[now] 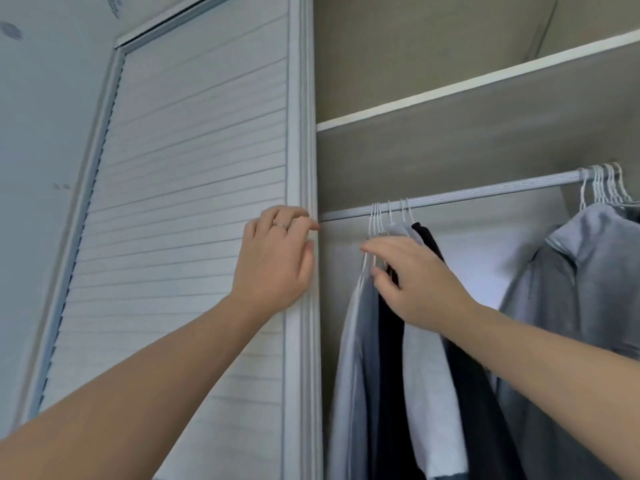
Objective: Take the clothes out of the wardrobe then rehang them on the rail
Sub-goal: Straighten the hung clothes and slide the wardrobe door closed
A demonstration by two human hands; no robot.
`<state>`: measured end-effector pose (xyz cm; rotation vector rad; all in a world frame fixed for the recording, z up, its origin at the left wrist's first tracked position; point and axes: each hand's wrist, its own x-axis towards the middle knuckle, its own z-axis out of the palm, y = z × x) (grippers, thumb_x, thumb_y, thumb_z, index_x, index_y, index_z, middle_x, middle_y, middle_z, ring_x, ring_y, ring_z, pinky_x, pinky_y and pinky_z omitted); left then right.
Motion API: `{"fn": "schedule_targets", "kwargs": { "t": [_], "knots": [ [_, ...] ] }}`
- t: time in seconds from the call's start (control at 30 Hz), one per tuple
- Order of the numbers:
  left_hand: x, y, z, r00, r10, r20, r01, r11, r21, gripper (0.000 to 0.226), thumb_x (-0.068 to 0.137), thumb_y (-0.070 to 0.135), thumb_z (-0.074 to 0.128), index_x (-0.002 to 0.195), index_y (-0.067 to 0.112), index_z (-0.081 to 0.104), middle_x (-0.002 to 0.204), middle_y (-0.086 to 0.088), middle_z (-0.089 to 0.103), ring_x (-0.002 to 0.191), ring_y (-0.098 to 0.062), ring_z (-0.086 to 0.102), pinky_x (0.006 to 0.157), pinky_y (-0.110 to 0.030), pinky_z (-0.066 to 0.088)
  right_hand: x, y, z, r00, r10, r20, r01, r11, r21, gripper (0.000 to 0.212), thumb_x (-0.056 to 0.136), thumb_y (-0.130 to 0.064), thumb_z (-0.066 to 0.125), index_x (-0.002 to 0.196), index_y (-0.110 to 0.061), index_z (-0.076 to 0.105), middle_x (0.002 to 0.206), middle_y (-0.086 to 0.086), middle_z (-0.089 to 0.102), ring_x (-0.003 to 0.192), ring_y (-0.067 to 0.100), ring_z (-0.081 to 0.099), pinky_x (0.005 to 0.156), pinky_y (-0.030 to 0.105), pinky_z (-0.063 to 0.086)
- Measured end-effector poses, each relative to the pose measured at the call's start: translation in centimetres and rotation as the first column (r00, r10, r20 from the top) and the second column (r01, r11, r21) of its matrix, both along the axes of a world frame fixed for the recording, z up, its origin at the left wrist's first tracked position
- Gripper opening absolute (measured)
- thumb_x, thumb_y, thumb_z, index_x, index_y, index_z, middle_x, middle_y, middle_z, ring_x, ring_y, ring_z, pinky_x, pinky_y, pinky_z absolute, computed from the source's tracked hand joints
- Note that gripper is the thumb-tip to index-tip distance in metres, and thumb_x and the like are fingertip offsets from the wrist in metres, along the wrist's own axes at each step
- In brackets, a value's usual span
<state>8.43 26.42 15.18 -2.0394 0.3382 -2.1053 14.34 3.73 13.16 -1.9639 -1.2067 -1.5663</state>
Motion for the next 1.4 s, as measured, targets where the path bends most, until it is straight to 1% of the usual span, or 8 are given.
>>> {"fn": "schedule_targets", "kwargs": {
  "t": [0.1, 0.23, 0.37, 0.5, 0.7, 0.93, 1.03, 1.4],
  "knots": [
    [-1.0, 3.9, -2.4, 0.999, -0.033, -0.010, 0.032, 0.997, -0.063, 0.033, 0.089, 0.024, 0.052, 0.121, 0.018, 0.060, 0.137, 0.000, 0.053, 0.131, -0.028, 0.042, 0.099, -0.042, 0.033, -2.6, 3.6, -2.1, 0.988, -0.056, 0.141, 0.075, 0.989, -0.130, 0.042, 0.092, -0.022, 0.054, 0.133, -0.015, 0.057, 0.134, -0.001, 0.057, 0.128, 0.018, 0.049, 0.104, 0.043, 0.041],
    [-1.3, 8.0, -5.6, 0.993, -0.039, -0.113, 0.021, 0.988, -0.153, 0.041, 0.093, 0.023, 0.057, 0.134, 0.016, 0.053, 0.153, -0.004, 0.040, 0.142, -0.031, 0.031, 0.108, -0.047, 0.030, -4.1, 8.1, -4.0, 0.938, -0.169, 0.304, 0.248, 0.938, -0.243, 0.048, 0.087, -0.029, 0.052, 0.133, -0.016, 0.056, 0.144, 0.004, 0.050, 0.139, 0.023, 0.039, 0.109, 0.044, 0.035],
    [-0.8, 10.4, -8.9, 0.963, -0.030, -0.268, -0.022, 0.982, -0.189, 0.052, 0.096, 0.035, 0.046, 0.145, 0.018, 0.045, 0.161, -0.008, 0.030, 0.147, -0.033, 0.024, 0.115, -0.048, 0.029, -4.0, 10.9, -5.6, 0.899, -0.327, 0.292, 0.411, 0.861, -0.300, 0.056, 0.090, -0.044, 0.046, 0.139, -0.017, 0.050, 0.152, 0.004, 0.041, 0.146, 0.023, 0.028, 0.112, 0.050, 0.030],
    [0.3, 11.0, -11.5, 0.919, -0.048, -0.390, -0.037, 0.978, -0.206, 0.056, 0.100, 0.040, 0.040, 0.153, 0.021, 0.035, 0.165, -0.006, 0.017, 0.151, -0.029, 0.015, 0.118, -0.048, 0.026, -2.8, 10.9, -6.9, 0.855, -0.452, 0.254, 0.517, 0.772, -0.370, 0.071, 0.092, -0.061, 0.035, 0.150, -0.019, 0.037, 0.163, 0.001, 0.020, 0.152, 0.020, 0.006, 0.118, 0.056, 0.011],
    [1.6, 10.0, -13.1, 0.910, -0.086, -0.406, -0.023, 0.966, -0.256, 0.066, 0.099, 0.051, 0.027, 0.158, 0.025, 0.020, 0.167, -0.004, 0.009, 0.153, -0.028, 0.011, 0.120, -0.050, 0.023, -1.9, 10.3, -7.7, 0.848, -0.441, 0.294, 0.525, 0.776, -0.349, 0.086, 0.087, -0.073, 0.036, 0.154, -0.020, 0.031, 0.164, -0.001, 0.014, 0.152, 0.019, 0.003, 0.118, 0.060, 0.006],
    [2.8, 9.2, -14.1, 0.907, -0.038, -0.420, -0.080, 0.962, -0.261, 0.072, 0.097, 0.066, 0.013, 0.157, 0.033, -0.009, 0.166, 0.005, -0.012, 0.153, -0.024, -0.010, 0.123, -0.051, 0.012, -1.6, 10.0, -8.4, 0.856, -0.442, 0.268, 0.512, 0.793, -0.329, 0.093, 0.087, -0.079, 0.029, 0.157, -0.021, 0.017, 0.165, -0.003, 0.001, 0.152, 0.019, -0.006, 0.117, 0.062, 0.004],
    [2.8, 8.7, -14.2, 0.905, -0.018, -0.424, -0.096, 0.965, -0.245, 0.076, 0.096, 0.069, 0.010, 0.157, 0.030, -0.009, 0.167, 0.001, -0.011, 0.153, -0.026, -0.010, 0.122, -0.053, 0.012, -1.7, 9.5, -8.4, 0.858, -0.436, 0.272, 0.509, 0.797, -0.327, 0.092, 0.087, -0.079, 0.027, 0.158, -0.021, 0.012, 0.165, -0.003, -0.002, 0.151, 0.018, -0.010, 0.117, 0.062, 0.001],
    [3.5, 4.8, -14.4, 0.913, -0.058, -0.404, -0.049, 0.967, -0.250, 0.076, 0.097, 0.067, 0.017, 0.159, 0.029, -0.004, 0.167, 0.002, -0.012, 0.153, -0.026, -0.012, 0.122, -0.054, 0.008, -1.9, 5.4, -8.4, 0.854, -0.437, 0.280, 0.512, 0.802, -0.309, 0.092, 0.086, -0.078, 0.033, 0.156, -0.019, 0.022, 0.165, -0.003, 0.006, 0.152, 0.018, -0.002, 0.117, 0.062, 0.009]
  ]
}}
